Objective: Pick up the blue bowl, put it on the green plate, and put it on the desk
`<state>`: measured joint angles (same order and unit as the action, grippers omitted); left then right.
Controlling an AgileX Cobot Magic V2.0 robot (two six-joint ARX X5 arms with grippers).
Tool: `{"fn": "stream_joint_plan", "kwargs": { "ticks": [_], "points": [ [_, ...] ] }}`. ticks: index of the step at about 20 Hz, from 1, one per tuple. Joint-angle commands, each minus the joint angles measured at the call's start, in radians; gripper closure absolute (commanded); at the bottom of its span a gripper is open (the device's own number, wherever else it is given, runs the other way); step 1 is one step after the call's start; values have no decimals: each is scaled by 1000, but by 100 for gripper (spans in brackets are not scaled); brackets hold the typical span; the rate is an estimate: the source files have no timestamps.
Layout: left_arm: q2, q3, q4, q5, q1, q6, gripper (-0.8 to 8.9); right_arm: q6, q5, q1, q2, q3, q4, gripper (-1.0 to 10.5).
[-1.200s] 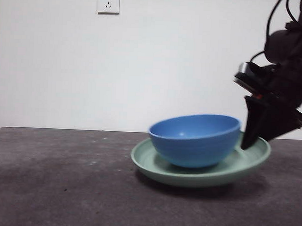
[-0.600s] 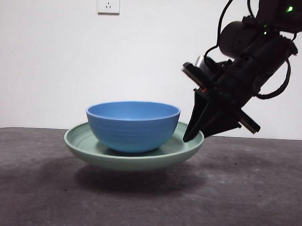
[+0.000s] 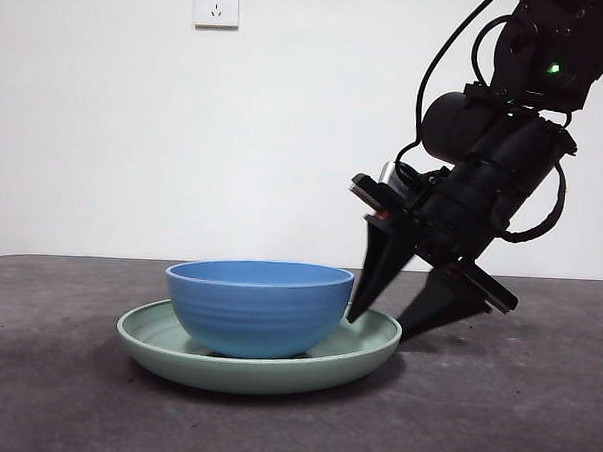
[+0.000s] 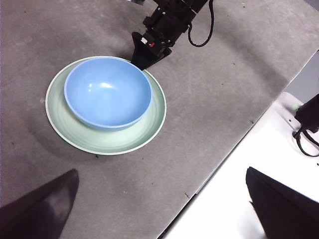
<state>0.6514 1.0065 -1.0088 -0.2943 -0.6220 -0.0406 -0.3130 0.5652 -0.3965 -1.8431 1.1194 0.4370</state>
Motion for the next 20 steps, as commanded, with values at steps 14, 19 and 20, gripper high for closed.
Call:
{"fn": "stream_joint_plan", "kwargs": {
  "ticks": [14, 19, 20],
  "points": [
    [2, 10, 12, -6, -4, -1, 251, 129, -157, 41, 363, 91, 333, 352],
    [2, 9, 12, -6, -4, -2, 251, 219, -236, 6, 663, 91, 578, 353],
    [2, 10, 12, -6, -4, -2, 251, 219, -234, 4, 721, 91, 606, 353]
  ]
}}
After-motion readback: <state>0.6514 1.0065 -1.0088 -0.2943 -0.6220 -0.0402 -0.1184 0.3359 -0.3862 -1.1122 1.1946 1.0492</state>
